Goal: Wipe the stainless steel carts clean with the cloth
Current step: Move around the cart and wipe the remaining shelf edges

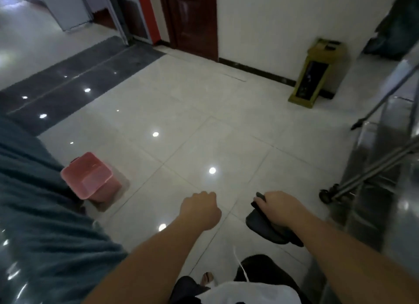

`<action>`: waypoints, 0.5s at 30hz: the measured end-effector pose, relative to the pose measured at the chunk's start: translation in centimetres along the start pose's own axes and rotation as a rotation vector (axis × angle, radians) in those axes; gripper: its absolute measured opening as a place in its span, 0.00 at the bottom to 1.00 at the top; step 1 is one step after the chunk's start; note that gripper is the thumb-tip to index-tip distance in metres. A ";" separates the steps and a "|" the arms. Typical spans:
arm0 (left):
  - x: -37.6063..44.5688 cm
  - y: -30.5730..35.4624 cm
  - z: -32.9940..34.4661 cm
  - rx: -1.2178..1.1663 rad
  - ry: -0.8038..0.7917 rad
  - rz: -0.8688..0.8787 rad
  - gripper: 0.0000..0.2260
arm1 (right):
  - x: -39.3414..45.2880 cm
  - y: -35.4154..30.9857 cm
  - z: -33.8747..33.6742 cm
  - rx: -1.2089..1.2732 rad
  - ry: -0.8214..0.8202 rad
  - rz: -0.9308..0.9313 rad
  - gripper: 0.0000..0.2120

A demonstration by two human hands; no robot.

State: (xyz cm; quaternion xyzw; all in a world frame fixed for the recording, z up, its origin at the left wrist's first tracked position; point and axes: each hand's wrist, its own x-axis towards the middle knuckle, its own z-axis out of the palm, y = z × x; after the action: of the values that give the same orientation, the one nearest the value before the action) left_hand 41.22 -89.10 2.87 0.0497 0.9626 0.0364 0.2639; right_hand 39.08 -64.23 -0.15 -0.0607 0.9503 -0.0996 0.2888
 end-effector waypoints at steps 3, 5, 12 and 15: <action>5.1 1.9 -2.6 0.054 -0.024 0.116 0.18 | 2.0 3.1 -1.2 0.022 0.012 0.110 0.22; 8.6 3.3 -4.4 0.079 -0.041 0.171 0.19 | 3.6 5.2 -2.3 -0.018 0.014 0.142 0.20; 21.7 10.0 -11.9 0.176 -0.043 0.241 0.18 | 12.0 14.1 -9.3 0.022 0.001 0.248 0.26; 26.2 13.3 -15.3 0.223 -0.034 0.267 0.18 | 15.0 17.0 -13.8 0.207 0.064 0.329 0.22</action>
State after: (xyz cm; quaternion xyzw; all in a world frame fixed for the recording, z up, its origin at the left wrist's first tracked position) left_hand 11.96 -73.53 4.10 0.2066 0.9409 -0.0365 0.2658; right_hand 17.95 -48.17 -0.75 0.1289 0.9407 -0.1501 0.2757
